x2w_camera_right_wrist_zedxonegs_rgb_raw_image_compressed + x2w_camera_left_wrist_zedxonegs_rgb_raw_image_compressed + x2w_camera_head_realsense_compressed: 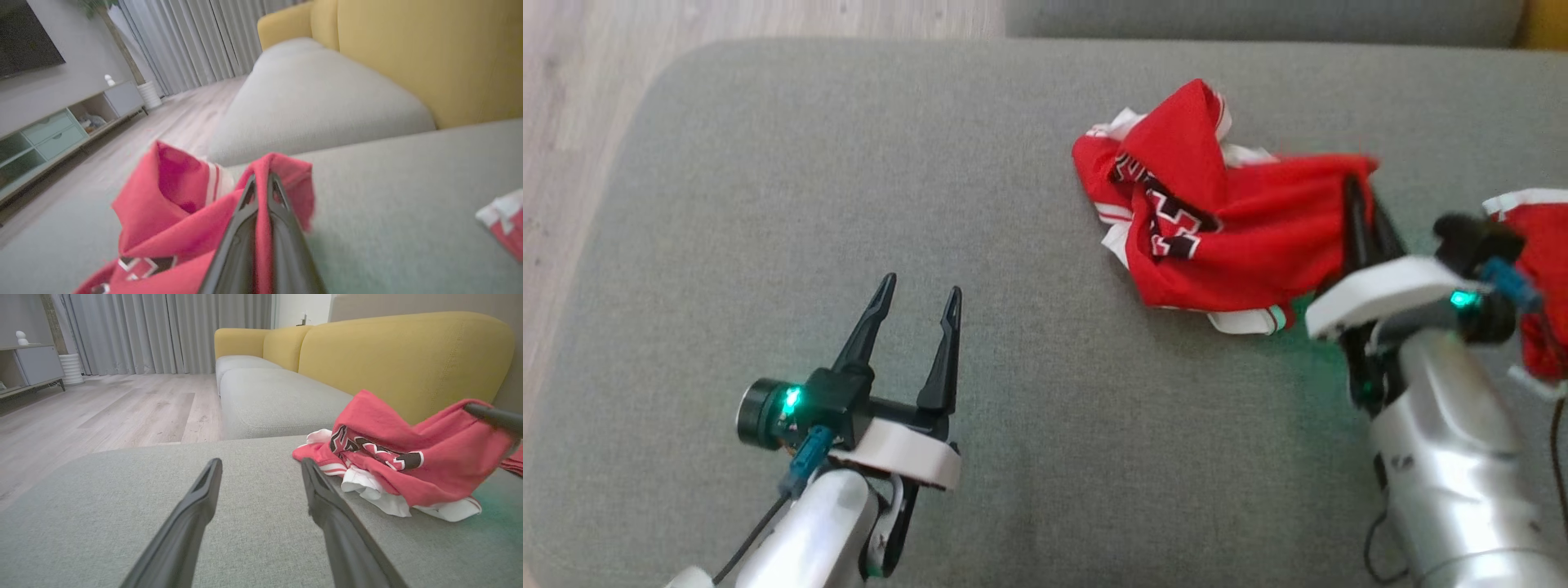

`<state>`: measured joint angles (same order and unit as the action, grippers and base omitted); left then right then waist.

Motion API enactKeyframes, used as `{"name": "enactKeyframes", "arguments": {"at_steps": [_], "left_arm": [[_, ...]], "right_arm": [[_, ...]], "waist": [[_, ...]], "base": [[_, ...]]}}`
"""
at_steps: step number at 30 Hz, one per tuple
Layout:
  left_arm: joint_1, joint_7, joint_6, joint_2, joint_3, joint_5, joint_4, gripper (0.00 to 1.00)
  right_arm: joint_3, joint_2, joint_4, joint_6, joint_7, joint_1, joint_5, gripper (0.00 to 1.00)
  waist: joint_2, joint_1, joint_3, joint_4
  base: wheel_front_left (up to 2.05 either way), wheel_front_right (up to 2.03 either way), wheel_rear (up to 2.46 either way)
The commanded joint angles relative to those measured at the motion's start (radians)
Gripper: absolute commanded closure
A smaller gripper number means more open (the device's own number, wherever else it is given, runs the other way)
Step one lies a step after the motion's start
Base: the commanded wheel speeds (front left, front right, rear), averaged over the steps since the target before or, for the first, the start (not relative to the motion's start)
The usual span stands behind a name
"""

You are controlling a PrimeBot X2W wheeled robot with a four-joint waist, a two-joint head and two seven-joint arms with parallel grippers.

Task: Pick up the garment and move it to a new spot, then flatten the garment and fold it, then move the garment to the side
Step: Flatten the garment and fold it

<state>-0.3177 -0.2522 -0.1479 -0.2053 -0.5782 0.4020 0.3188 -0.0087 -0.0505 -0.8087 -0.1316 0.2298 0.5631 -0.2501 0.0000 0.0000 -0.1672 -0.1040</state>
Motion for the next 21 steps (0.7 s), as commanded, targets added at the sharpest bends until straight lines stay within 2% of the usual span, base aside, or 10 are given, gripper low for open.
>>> {"name": "enactKeyframes", "arguments": {"at_steps": [1, 7, 13, 17, 21], "left_arm": [[-0.006, -0.009, 0.004, -0.004, 0.047, -0.008, -0.025, 0.00], [0.037, -0.009, 0.014, 0.019, 0.063, -0.010, -0.028, 0.00], [0.067, -0.009, 0.029, 0.048, 0.075, -0.021, -0.031, 0.00], [0.079, -0.009, 0.041, 0.074, 0.087, -0.031, -0.033, 0.00], [0.093, -0.009, 0.055, 0.102, 0.098, -0.041, -0.029, 0.00]], "right_arm": [[0.012, 0.000, 0.059, 0.001, 0.012, 0.055, 0.018, 1.00], [-0.008, -0.016, 0.206, 0.001, -0.075, 0.090, 0.059, 1.00], [0.128, -0.025, 0.307, 0.001, -0.236, 0.198, 0.067, 1.00], [0.243, -0.017, 0.275, 0.001, -0.308, 0.347, 0.057, 1.00], [0.329, -0.006, 0.179, 0.001, -0.322, 0.516, 0.028, 1.00]], "waist": [[0.0000, 0.0000, 0.023, 0.001], [0.0000, 0.0000, 0.084, -0.019], [0.0000, 0.0000, 0.125, -0.065], [0.0000, 0.0000, 0.136, -0.114], [0.0000, 0.0000, 0.145, -0.168]], "base": [[0.00, 0.00, 0.00], [0.00, 0.00, 0.00], [0.00, 0.00, 0.00], [0.00, 0.00, 0.00], [0.00, 0.00, 0.00]]}}
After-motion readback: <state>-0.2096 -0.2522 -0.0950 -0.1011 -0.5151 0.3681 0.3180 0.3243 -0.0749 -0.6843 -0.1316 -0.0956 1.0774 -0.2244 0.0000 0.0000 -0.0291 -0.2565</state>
